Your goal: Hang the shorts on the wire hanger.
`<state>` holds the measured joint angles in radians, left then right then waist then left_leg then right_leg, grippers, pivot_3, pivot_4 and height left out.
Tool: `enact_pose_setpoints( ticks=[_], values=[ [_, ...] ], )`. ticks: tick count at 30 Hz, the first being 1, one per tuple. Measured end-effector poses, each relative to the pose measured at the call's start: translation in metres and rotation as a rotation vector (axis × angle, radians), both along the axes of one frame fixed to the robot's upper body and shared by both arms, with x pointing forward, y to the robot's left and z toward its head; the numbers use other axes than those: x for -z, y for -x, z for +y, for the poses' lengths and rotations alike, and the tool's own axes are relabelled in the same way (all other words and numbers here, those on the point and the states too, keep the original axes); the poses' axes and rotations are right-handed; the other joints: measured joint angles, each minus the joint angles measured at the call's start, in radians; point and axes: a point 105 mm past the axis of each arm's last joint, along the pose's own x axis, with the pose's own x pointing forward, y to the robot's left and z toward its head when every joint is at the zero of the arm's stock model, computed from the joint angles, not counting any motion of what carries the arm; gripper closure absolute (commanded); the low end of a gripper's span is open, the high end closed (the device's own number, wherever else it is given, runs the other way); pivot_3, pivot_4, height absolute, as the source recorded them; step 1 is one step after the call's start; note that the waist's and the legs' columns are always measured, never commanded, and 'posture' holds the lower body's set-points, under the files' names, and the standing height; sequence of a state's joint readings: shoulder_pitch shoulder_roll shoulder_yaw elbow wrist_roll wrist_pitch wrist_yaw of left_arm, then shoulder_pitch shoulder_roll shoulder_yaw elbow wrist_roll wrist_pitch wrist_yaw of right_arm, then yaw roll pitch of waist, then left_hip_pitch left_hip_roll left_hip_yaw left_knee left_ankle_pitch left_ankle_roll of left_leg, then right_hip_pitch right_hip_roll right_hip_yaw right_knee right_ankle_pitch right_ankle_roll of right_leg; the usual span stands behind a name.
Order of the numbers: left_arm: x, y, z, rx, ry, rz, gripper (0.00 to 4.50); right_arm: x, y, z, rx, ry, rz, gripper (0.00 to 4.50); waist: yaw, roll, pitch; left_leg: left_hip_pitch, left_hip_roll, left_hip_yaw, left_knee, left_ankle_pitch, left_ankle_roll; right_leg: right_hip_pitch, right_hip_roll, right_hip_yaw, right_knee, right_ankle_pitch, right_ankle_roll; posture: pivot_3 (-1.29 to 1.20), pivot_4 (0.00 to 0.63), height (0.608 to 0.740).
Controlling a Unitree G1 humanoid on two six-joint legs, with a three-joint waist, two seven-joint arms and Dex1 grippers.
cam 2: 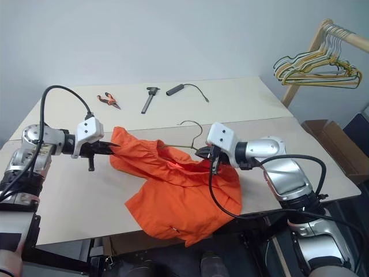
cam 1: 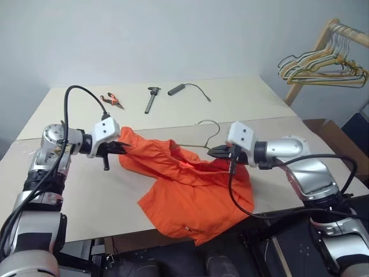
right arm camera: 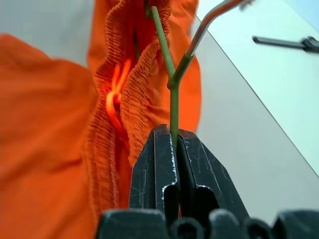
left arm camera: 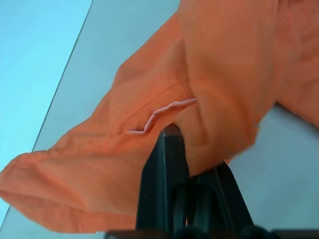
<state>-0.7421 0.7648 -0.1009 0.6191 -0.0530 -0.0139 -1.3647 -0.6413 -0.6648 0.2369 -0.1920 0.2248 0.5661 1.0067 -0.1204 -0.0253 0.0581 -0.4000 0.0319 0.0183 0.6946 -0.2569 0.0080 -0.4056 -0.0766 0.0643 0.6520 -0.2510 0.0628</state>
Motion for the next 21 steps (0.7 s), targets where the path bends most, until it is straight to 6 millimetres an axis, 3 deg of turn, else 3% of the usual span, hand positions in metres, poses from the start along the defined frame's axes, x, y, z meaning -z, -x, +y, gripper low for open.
enact_pose_setpoints(
  ticks=[7,10,16,18,21],
  values=[
    [0.002,-0.002,-0.004,-0.001,0.010,-0.008,4.49,-0.003,0.003,0.003,-0.034,0.007,0.047,4.50,-0.001,0.000,0.000,0.000,0.000,0.000,0.000,0.000,0.000,0.000,0.000,0.000,0.000,0.000,0.000,-0.09,0.000,0.740],
    [0.002,0.000,0.002,-0.006,-0.017,0.000,3.95,-0.003,0.003,0.003,-0.043,0.029,0.053,4.50,-0.004,0.000,0.000,0.000,0.000,0.000,0.000,0.000,0.000,0.000,0.000,0.000,0.000,0.000,0.000,-0.09,0.000,0.740],
    [0.000,0.025,0.038,0.056,-0.160,0.053,2.15,-0.004,-0.005,-0.010,0.003,0.082,0.051,4.50,-0.006,0.000,0.000,0.000,0.000,0.001,0.000,0.000,0.000,-0.001,0.000,0.000,0.000,0.000,0.000,-0.09,0.000,0.740],
    [-0.010,0.032,0.046,0.078,-0.169,0.063,1.53,-0.007,-0.007,-0.012,0.009,0.090,0.044,4.50,-0.005,0.000,0.000,0.000,0.000,0.001,0.000,0.000,0.000,0.000,0.000,0.000,0.000,0.000,0.000,-0.09,0.000,0.740],
    [-0.037,0.034,0.036,0.140,-0.110,0.017,0.67,-0.010,-0.011,-0.014,0.020,0.097,0.040,4.50,0.007,0.000,0.000,-0.002,0.000,0.000,0.000,0.000,0.000,0.000,-0.001,-0.002,-0.001,0.000,0.000,-0.08,0.000,0.740]
  ],
)
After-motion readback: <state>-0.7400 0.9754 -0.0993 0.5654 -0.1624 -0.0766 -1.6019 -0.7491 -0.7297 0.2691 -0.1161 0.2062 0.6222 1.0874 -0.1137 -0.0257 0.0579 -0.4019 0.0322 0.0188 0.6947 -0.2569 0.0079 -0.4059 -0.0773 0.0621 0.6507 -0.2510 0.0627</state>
